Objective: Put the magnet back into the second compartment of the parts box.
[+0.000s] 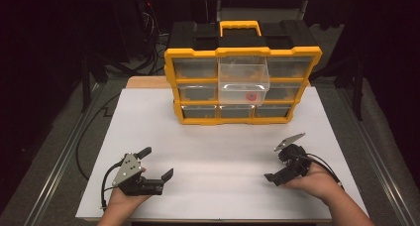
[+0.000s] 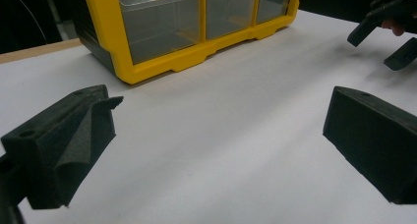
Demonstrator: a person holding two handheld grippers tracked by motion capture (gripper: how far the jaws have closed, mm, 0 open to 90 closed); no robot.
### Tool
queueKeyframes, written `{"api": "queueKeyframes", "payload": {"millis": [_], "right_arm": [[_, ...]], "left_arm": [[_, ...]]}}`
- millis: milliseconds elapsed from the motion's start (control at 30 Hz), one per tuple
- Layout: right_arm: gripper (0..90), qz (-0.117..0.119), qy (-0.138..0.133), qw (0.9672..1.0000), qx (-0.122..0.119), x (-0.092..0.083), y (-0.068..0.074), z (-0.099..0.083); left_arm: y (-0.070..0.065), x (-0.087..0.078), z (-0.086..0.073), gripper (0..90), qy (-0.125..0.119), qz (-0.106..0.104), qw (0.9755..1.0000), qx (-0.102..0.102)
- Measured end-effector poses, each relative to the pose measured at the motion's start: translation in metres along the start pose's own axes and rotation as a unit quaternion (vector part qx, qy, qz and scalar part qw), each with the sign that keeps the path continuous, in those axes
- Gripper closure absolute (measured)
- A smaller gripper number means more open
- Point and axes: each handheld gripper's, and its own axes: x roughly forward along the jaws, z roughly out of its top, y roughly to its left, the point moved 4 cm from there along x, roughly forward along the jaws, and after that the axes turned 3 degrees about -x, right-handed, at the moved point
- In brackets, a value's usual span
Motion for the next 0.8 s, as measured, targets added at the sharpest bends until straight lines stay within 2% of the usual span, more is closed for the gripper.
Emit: {"api": "queueKeyframes", "payload": {"millis": [33, 67, 167, 200, 233, 267, 300, 333, 367, 400, 433, 467, 500, 533, 567, 600, 633, 667, 700, 800], "right_arm": [[0.2, 0.0, 0.0, 1.0, 0.0, 0.0, 0.0, 0.0], [0.2, -0.001, -0.029, 0.9996, 0.006, 0.002, 0.002, -0.003], [0.2, -0.001, -0.087, 0.9961, 0.016, 0.003, 0.006, -0.005], [0.2, -0.002, -0.104, 0.9944, 0.019, 0.003, 0.008, -0.005], [0.2, -0.002, -0.104, 0.9944, 0.019, 0.003, 0.008, -0.005], [0.2, -0.004, -0.135, 0.9906, 0.021, 0.003, 0.01, -0.006], [0.2, -0.004, -0.135, 0.9906, 0.021, 0.003, 0.01, -0.006], [0.2, -0.008, -0.167, 0.9857, 0.019, 0.001, 0.013, -0.005], [0.2, -0.009, -0.176, 0.9842, 0.02, 0.0, 0.015, -0.005], [0.2, -0.009, -0.176, 0.9842, 0.02, 0.0, 0.015, -0.005], [0.2, -0.001, -0.214, 0.9766, 0.023, -0.004, 0.019, -0.006], [0.2, 0.007, -0.224, 0.9742, 0.027, -0.005, 0.02, -0.006], [0.2, 0.007, -0.224, 0.9742, 0.027, -0.005, 0.02, -0.006], [0.2, 0.011, -0.236, 0.9713, 0.033, -0.006, 0.02, -0.008], [0.2, 0.006, -0.259, 0.965, 0.038, -0.009, 0.02, -0.012], [0.2, 0.002, -0.272, 0.9614, 0.042, -0.011, 0.019, -0.014], [0.2, 0.002, -0.272, 0.9614, 0.042, -0.011, 0.019, -0.014], [0.2, -0.011, -0.297, 0.9533, 0.053, -0.016, 0.017, -0.019], [0.2, -0.011, -0.297, 0.9533, 0.053, -0.016, 0.017, -0.019], [0.2, -0.035, -0.326, 0.9421, 0.07, -0.024, 0.014, -0.026]], "left_arm": [[0.0, 0.0, 0.0, 0.3, 0.001, 0.0, 1.0, 0.0], [-0.001, 0.0, 0.0, 0.3, 0.002, -0.001, 1.0, 0.002], [-0.001, 0.001, 0.0, 0.3, 0.004, -0.003, 1.0, 0.002], [-0.002, 0.001, 0.0, 0.3, 0.005, -0.003, 1.0, 0.002], [-0.002, 0.001, 0.0, 0.3, 0.005, -0.003, 1.0, 0.002], [-0.002, 0.001, 0.0, 0.3, 0.004, -0.004, 1.0, -0.001], [-0.002, 0.001, 0.0, 0.3, 0.004, -0.004, 1.0, -0.001], [-0.001, 0.001, 0.0, 0.3, 0.003, -0.004, 1.0, -0.002], [-0.001, 0.001, 0.0, 0.3, 0.003, -0.004, 1.0, -0.002], [-0.001, 0.001, 0.0, 0.3, 0.004, -0.003, 1.0, -0.002], [0.0, 0.002, 0.0, 0.3, 0.004, -0.004, 1.0, -0.005], [0.0, 0.002, 0.0, 0.3, 0.004, -0.004, 1.0, -0.005], [0.0, 0.002, 0.0, 0.3, 0.003, -0.005, 1.0, -0.006], [0.0, 0.002, 0.0, 0.3, 0.003, -0.006, 0.9999, -0.008], [0.0, 0.002, 0.0, 0.3, 0.0, -0.008, 0.9999, -0.012], [0.001, 0.001, 0.001, 0.3, -0.001, -0.008, 0.9999, -0.015], [0.001, 0.001, 0.001, 0.3, -0.001, -0.008, 0.9999, -0.015], [0.002, 0.001, 0.001, 0.3, -0.002, -0.006, 0.9998, -0.021], [0.002, 0.001, 0.001, 0.3, -0.002, -0.006, 0.9998, -0.021], [0.003, 0.001, 0.001, 0.3, -0.001, -0.002, 0.9996, -0.027]]}}
